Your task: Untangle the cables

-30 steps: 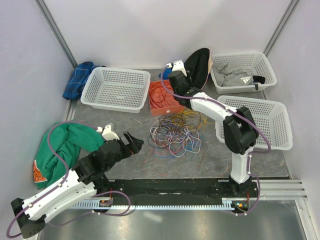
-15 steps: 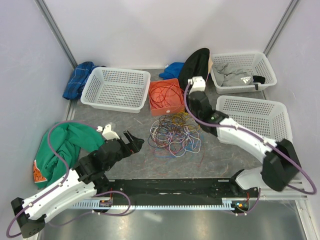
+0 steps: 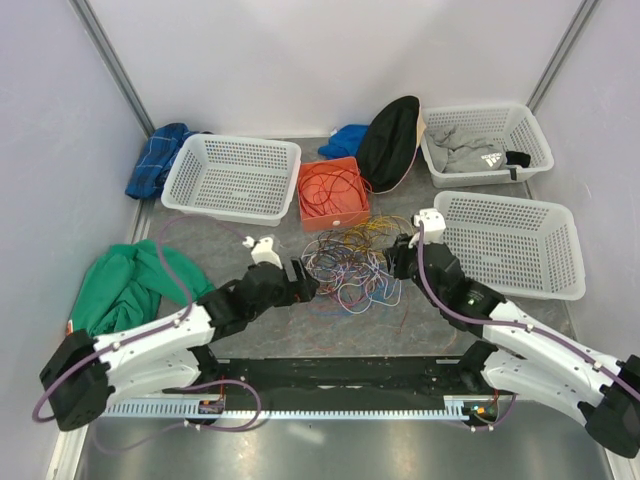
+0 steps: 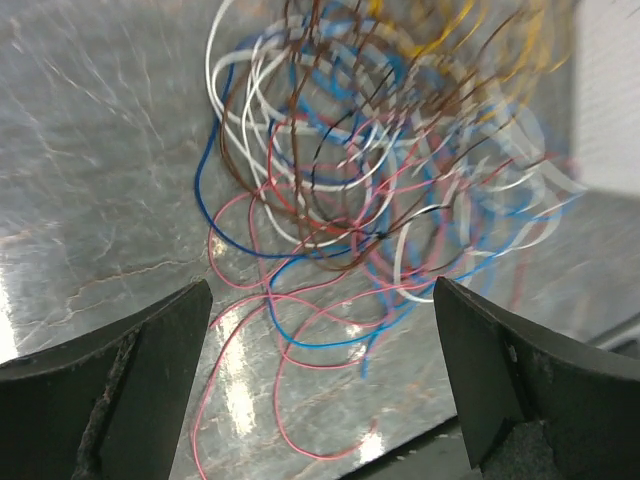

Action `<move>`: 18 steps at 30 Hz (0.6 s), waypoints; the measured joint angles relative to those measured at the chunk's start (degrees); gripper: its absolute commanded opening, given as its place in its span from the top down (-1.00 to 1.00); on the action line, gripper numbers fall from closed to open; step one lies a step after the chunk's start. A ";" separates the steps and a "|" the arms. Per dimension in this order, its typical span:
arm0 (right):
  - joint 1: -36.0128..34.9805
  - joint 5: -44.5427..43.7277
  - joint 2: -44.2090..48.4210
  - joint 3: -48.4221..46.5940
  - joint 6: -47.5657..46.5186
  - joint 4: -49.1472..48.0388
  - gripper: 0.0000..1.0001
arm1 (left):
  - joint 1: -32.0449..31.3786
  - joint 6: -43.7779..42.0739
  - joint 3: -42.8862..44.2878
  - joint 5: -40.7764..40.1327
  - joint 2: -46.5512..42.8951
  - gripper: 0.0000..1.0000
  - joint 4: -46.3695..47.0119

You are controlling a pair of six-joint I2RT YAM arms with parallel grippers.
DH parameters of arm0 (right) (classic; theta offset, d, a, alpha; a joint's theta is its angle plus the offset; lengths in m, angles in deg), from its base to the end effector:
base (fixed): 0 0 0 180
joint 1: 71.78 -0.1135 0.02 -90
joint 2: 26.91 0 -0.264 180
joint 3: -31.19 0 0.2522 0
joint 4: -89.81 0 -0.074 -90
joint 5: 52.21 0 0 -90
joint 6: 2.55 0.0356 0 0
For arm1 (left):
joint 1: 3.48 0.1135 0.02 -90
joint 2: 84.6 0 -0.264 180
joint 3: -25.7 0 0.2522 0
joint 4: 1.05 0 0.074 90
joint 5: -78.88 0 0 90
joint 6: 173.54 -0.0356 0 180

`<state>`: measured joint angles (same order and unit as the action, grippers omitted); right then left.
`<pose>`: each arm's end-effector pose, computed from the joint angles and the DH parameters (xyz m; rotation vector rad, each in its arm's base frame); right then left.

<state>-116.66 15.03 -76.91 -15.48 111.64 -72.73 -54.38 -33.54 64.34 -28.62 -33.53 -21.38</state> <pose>0.1528 0.1327 0.2632 -0.0820 1.9260 0.4303 0.1289 -0.1416 0.2062 -0.1667 2.1917 -0.7069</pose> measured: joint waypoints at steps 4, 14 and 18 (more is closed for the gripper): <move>-0.17 0.74 1.57 2.12 0.66 1.20 0.22 | -3.74 -1.33 2.32 0.17 9.79 -0.99 2.67; -0.28 1.38 4.50 5.38 1.22 2.01 0.21 | -8.13 -3.87 4.68 -5.53 16.11 -0.99 5.99; -0.28 1.53 4.26 5.38 1.55 1.99 0.22 | -8.70 -7.26 8.37 -8.87 23.37 -0.99 7.17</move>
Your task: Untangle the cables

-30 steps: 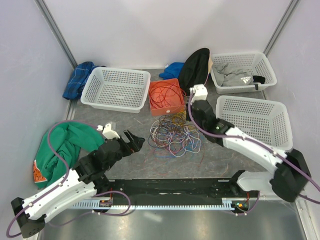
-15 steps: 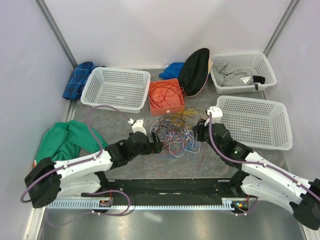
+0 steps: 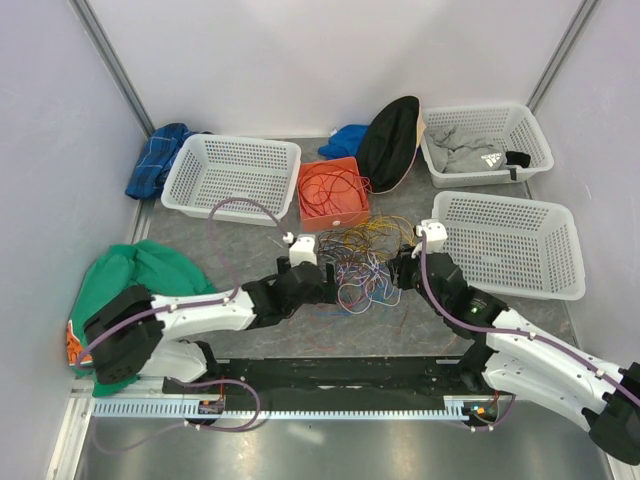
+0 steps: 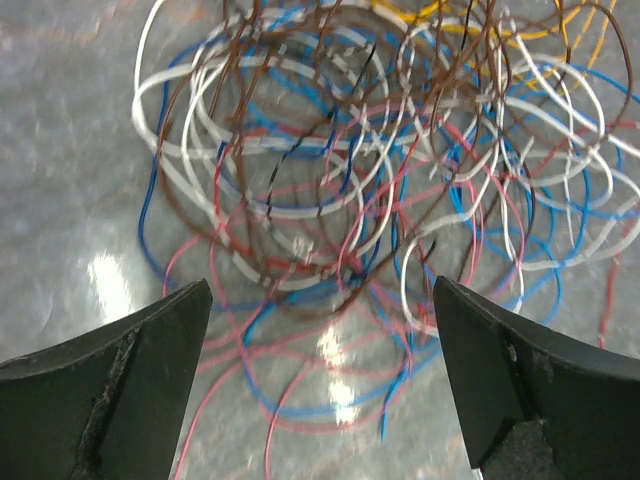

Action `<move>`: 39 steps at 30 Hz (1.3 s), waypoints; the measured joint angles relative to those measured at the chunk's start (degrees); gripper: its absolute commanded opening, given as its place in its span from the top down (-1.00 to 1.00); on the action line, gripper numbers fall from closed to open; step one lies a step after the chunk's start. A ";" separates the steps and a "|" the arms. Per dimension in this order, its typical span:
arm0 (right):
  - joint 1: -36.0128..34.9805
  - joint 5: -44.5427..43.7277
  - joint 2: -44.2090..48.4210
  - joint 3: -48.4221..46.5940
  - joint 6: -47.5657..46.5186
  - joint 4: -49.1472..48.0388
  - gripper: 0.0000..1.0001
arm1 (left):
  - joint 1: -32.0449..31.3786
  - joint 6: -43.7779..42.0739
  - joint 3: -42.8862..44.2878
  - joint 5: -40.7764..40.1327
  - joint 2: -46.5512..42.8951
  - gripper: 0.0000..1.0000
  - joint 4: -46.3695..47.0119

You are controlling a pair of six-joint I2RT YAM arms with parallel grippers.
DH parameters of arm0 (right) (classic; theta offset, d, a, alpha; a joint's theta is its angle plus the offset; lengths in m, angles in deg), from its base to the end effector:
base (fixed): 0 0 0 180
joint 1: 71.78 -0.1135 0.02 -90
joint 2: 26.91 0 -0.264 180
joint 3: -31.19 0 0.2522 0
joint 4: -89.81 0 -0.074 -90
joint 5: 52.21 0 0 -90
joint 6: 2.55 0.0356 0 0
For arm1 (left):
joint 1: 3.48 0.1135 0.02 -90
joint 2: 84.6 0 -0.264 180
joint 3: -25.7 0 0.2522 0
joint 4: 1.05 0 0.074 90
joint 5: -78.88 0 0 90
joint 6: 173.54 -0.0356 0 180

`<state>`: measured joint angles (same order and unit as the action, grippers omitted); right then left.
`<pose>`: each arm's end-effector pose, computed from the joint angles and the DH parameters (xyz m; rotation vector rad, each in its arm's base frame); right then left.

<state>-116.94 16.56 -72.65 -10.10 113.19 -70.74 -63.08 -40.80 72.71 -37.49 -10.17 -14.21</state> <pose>0.1397 0.1222 0.2396 -0.0955 1.9822 0.4426 0.1419 -0.2106 0.1828 0.0887 2.2315 -0.4698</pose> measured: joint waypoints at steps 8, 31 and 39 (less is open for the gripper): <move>0.00 -0.07 1.75 0.00 0.04 1.38 0.21 | -0.22 -2.58 9.22 -2.25 16.00 -0.82 1.77; -0.09 3.41 -3.23 -0.74 -0.04 0.28 0.05 | -0.44 2.10 -4.92 -9.66 -3.74 0.92 -9.14; -7.23 7.74 -23.76 -13.81 -2.56 -3.56 -0.05 | -0.44 3.67 -5.84 -11.15 -11.63 -0.39 -14.27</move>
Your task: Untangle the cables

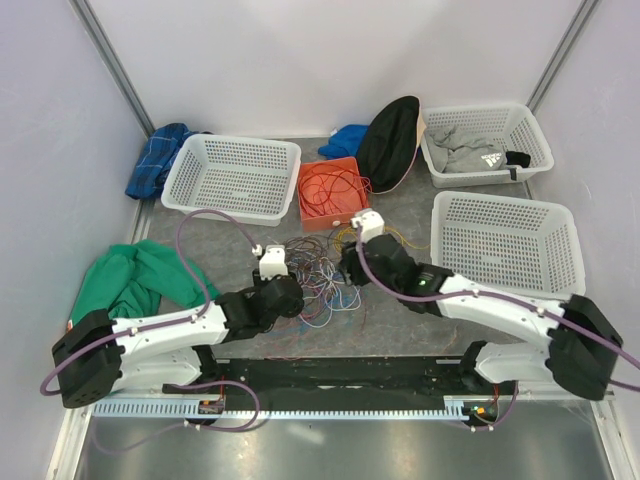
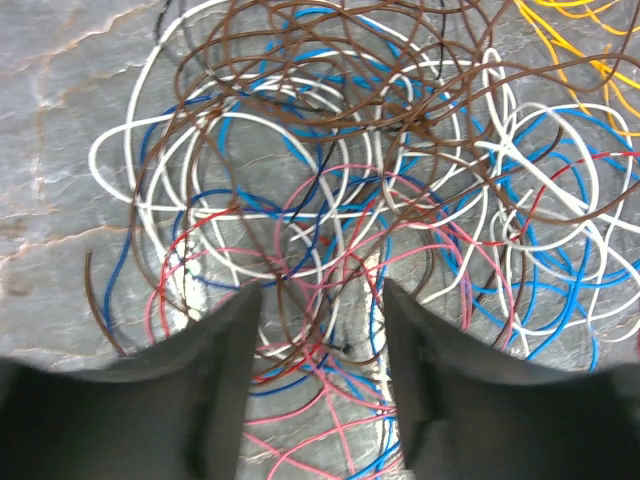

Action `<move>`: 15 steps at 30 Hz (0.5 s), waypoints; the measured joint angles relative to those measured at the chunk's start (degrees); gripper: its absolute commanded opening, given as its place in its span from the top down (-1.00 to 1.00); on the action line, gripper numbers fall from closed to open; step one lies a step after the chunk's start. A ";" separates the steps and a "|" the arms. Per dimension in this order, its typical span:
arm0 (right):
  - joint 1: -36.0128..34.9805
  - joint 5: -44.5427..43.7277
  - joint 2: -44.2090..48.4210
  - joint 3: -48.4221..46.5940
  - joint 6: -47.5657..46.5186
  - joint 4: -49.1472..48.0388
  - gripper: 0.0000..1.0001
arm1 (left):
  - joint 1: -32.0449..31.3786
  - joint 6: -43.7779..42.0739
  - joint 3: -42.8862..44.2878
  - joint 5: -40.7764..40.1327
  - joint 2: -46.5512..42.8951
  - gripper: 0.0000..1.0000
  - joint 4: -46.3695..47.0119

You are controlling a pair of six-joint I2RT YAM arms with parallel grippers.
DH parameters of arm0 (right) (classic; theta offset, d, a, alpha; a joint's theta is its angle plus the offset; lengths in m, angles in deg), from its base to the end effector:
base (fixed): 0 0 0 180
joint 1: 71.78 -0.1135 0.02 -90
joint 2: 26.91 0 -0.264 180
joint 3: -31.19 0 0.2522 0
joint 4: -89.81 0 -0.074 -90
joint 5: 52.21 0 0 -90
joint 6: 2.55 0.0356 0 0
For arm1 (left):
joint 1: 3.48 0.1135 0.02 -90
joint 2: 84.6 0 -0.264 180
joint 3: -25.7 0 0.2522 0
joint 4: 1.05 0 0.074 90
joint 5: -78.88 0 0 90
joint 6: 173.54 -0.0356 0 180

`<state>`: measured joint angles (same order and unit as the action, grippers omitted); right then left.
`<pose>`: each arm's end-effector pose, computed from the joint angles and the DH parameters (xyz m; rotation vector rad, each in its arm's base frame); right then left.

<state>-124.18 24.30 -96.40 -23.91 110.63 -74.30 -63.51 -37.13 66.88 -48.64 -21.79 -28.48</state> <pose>0.1686 0.2054 0.2433 -0.3967 2.0941 0.5493 0.1191 -0.1631 0.1781 -0.0161 2.2213 -0.2107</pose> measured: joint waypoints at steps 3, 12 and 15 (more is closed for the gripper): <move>-3.06 0.15 -5.77 -3.89 -1.07 -2.47 -0.07 | 0.00 0.28 0.07 -0.15 -1.57 -0.42 -1.88; -4.35 1.55 -22.34 -14.12 -3.96 -5.03 -0.09 | -0.02 6.75 0.15 -2.45 -9.70 -0.42 -11.08; -4.35 2.23 -26.58 -16.61 -4.52 -5.27 -0.09 | 0.00 11.78 0.15 -2.91 -11.85 -0.42 -16.39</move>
<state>-128.53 26.53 -122.98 -40.53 106.11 -79.57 -63.51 -25.35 67.03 -51.54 -33.64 -44.88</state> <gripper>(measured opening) 0.544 0.709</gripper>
